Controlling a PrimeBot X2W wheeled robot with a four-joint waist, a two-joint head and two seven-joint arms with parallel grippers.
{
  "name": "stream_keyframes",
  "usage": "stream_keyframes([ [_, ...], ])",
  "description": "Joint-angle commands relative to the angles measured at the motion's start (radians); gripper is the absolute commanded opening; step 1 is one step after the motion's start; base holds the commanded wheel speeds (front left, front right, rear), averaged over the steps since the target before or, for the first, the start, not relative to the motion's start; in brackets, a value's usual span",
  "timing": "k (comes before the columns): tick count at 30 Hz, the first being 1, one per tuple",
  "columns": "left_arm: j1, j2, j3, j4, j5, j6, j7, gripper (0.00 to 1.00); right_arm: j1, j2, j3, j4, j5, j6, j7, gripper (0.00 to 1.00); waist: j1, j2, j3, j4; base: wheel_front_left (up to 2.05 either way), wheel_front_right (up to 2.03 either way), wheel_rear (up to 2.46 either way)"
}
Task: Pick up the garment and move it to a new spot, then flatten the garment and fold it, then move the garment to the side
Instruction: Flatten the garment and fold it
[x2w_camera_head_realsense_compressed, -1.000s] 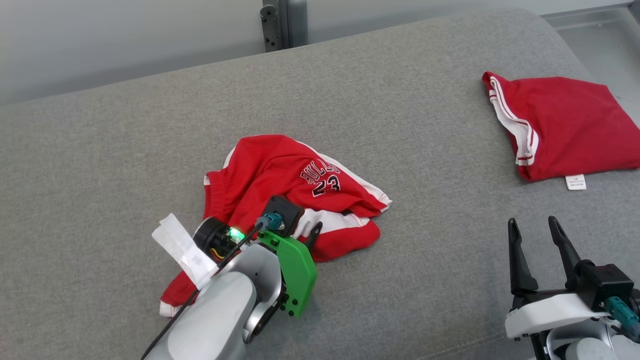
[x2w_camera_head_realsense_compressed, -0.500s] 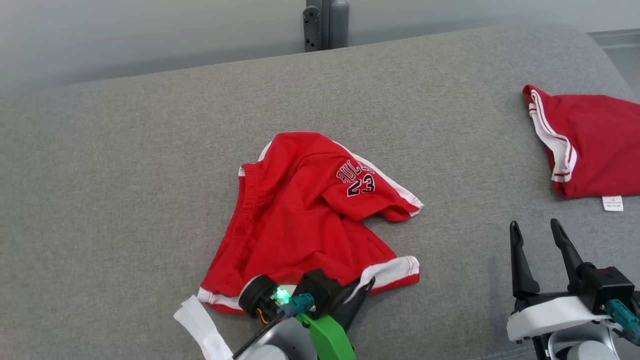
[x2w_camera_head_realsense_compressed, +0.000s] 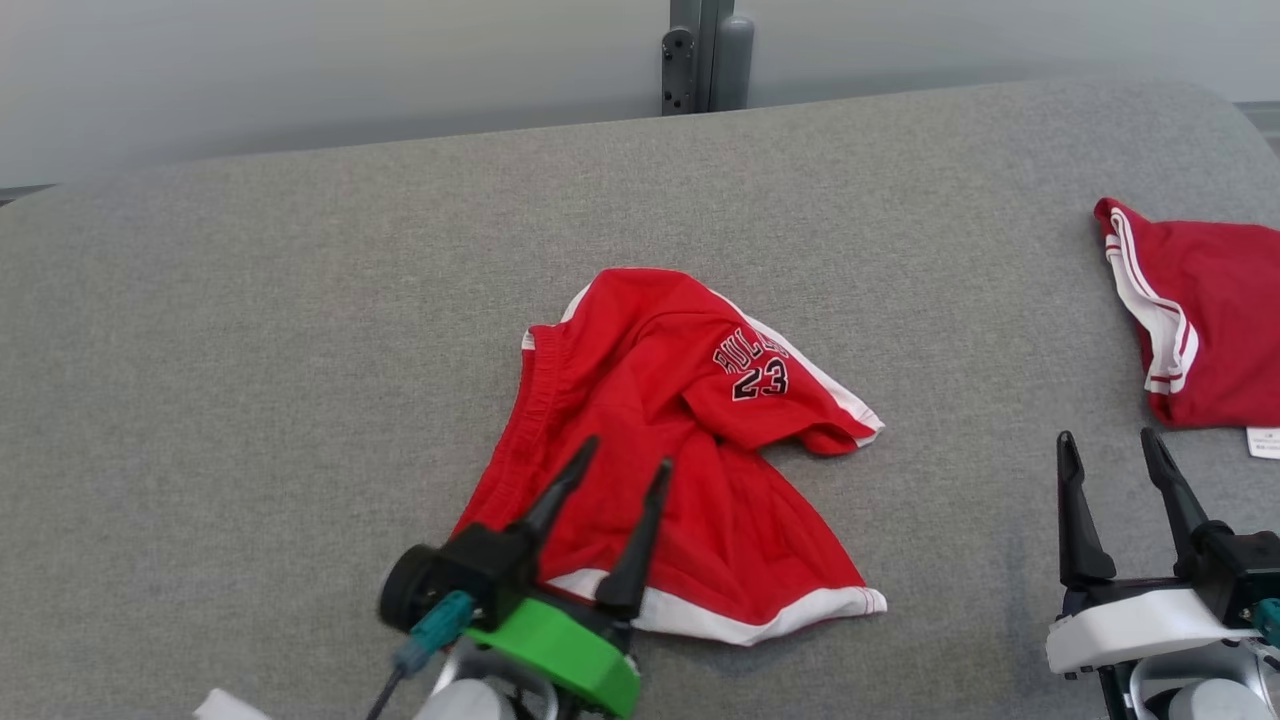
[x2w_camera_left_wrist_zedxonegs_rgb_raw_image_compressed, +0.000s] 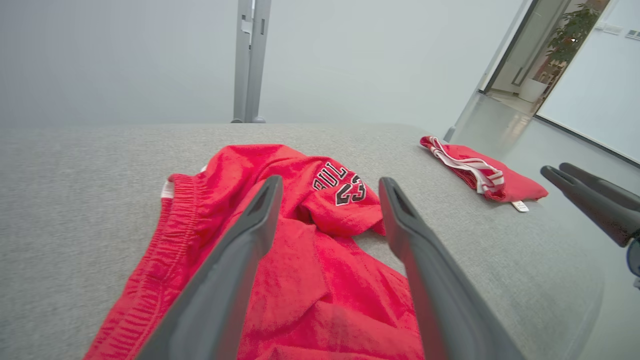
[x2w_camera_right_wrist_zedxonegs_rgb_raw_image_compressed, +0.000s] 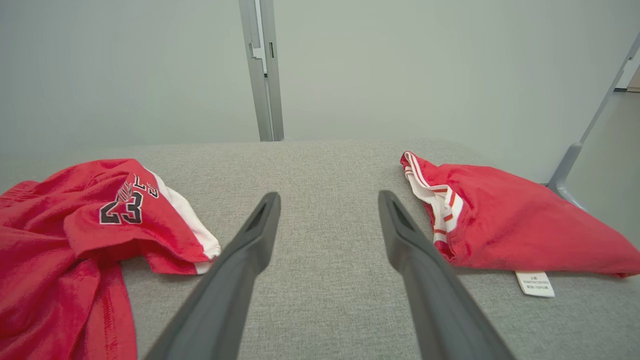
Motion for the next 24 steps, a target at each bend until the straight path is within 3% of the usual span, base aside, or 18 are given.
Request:
stream_keyframes([
  [1, 0.044, 0.028, 0.040, -0.027, 0.000, 0.038, -0.016, 1.00, 0.013, -0.003, -0.009, -0.011, 0.004, -0.001, -0.003, 1.00, 0.0000, 0.0000, -0.026, 0.018, 0.00, 0.00, 0.00],
  [6, 0.179, 0.094, 0.183, -0.087, -0.001, 0.149, -0.041, 1.00, 0.030, -0.002, -0.028, -0.036, 0.012, -0.001, -0.003, 1.00, 0.0000, 0.0000, -0.072, 0.049, 0.00, 0.00, 0.00],
  [10, 0.266, 0.108, 0.277, -0.110, 0.003, 0.170, -0.045, 1.00, 0.052, -0.004, -0.031, -0.037, 0.006, -0.001, -0.003, 1.00, 0.0000, 0.0000, -0.106, 0.084, 0.00, 0.00, 0.00],
  [18, 0.354, 0.077, 0.431, -0.051, 0.059, 0.095, -0.046, 1.00, 0.082, -0.006, 0.022, -0.037, -0.015, -0.001, -0.003, 1.00, 0.0000, 0.0000, -0.145, 0.134, 0.00, 0.00, 0.00],
  [24, 0.359, 0.031, 0.528, -0.025, 0.117, -0.017, -0.046, 1.00, 0.096, 0.006, 0.062, -0.028, -0.007, -0.001, -0.003, 1.00, 0.0000, 0.0000, -0.154, 0.149, 0.00, 0.00, 0.00],
])
